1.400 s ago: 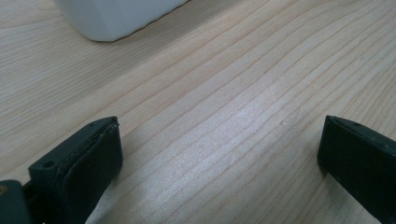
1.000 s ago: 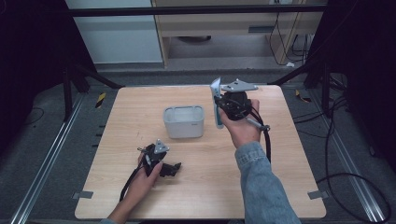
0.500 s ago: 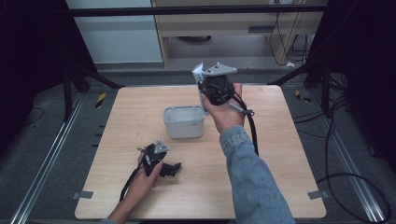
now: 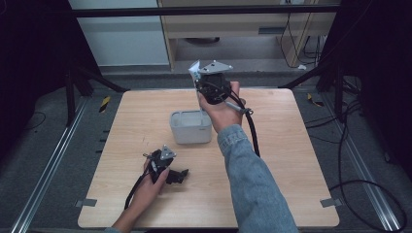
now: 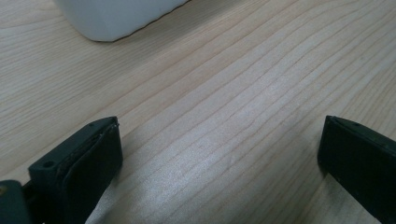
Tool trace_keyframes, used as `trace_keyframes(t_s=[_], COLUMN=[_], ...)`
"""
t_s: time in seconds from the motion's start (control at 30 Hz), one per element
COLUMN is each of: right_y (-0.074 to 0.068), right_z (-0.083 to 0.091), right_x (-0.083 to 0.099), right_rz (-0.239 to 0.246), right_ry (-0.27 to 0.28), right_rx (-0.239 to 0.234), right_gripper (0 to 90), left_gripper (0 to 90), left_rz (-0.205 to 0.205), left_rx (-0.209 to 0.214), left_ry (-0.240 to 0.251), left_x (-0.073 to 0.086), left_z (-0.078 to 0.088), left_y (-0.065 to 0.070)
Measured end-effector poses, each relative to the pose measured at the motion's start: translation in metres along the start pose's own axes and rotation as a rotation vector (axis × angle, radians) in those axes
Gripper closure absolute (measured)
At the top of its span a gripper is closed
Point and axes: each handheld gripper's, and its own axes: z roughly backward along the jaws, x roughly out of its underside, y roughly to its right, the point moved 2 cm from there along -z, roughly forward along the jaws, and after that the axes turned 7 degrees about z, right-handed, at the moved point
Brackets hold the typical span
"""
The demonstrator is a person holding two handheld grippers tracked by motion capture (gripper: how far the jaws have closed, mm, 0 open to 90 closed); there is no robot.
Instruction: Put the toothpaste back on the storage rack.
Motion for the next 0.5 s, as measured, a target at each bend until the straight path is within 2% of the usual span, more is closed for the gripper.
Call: trace_keyframes(t_s=[0.33, 0.5], right_y=[-0.012, -0.018], right_z=[-0.012, -0.017], right_x=[-0.003, -0.004], right_rz=[0.006, 0.001], right_ry=[0.011, 0.013], right_rx=[-0.010, -0.033], right_gripper=[80.7, 80.7], left_gripper=[0.0, 0.0], left_rz=[0.001, 0.001], left_rx=[-0.001, -0.001], left_ry=[0.000, 0.000], left_x=[0.000, 0.000], left_z=[0.000, 0.000], left_y=[0.000, 0.000])
